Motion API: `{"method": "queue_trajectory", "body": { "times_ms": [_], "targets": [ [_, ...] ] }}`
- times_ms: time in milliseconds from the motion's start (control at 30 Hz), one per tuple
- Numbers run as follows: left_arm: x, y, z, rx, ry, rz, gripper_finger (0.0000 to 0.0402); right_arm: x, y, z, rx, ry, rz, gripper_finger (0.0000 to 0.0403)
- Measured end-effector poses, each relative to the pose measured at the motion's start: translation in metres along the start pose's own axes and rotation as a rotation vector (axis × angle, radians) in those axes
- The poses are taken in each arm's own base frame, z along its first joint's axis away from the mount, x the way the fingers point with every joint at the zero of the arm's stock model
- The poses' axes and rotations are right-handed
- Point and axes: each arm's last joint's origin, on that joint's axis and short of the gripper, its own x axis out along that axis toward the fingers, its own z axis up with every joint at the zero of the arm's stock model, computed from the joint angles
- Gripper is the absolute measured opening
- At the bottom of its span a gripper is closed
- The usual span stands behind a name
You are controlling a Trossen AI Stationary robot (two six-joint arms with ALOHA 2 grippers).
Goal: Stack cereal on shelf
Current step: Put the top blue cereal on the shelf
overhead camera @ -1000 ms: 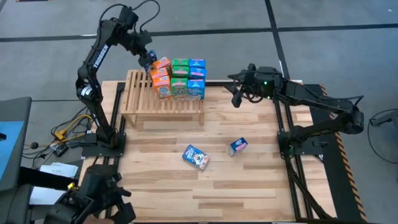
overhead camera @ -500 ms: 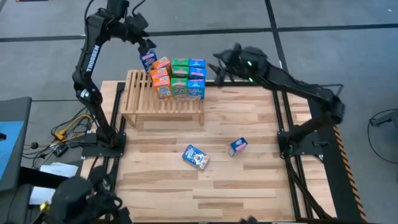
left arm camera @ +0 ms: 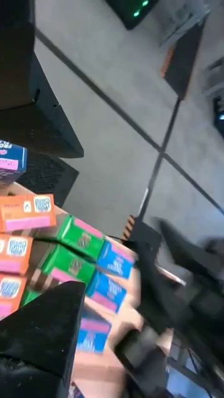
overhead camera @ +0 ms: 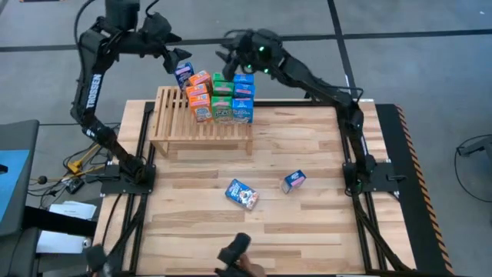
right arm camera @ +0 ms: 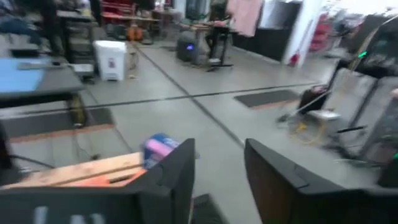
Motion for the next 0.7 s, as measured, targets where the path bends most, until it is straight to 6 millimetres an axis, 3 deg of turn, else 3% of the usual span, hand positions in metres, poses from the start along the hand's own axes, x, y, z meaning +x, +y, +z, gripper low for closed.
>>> {"method": "queue_trajectory", "body": {
  "times_ms": [167, 300, 400, 500, 700],
  "targets": [
    [-0.022, -0.011, 0.003, -0.015, -0.034, 0.041, 0.033, 0.009, 0.014, -0.008, 0.017, -0.015, 0.003, 0.0098],
    [-0.014, -0.009, 0.005, -0.018, -0.005, 0.158, 0.033, 0.007, 0.021, -0.007, -0.05, 0.004, -0.027, 0.0048],
    [0.01, -0.002, 0.002, -0.004, 0.064, 0.211, 0.033, -0.017, 0.017, 0.02, -0.126, -0.017, -0.098, 0.0022],
    [0.042, 0.006, 0.0, -0.009, 0.105, 0.21, 0.033, -0.055, 0.012, 0.056, -0.173, -0.037, -0.146, 0.001],
    [0.097, 0.035, -0.008, -0.002, 0.15, 0.343, 0.0329, -0.118, 0.001, 0.094, -0.184, -0.002, -0.223, 0.0028]
  ]
}}
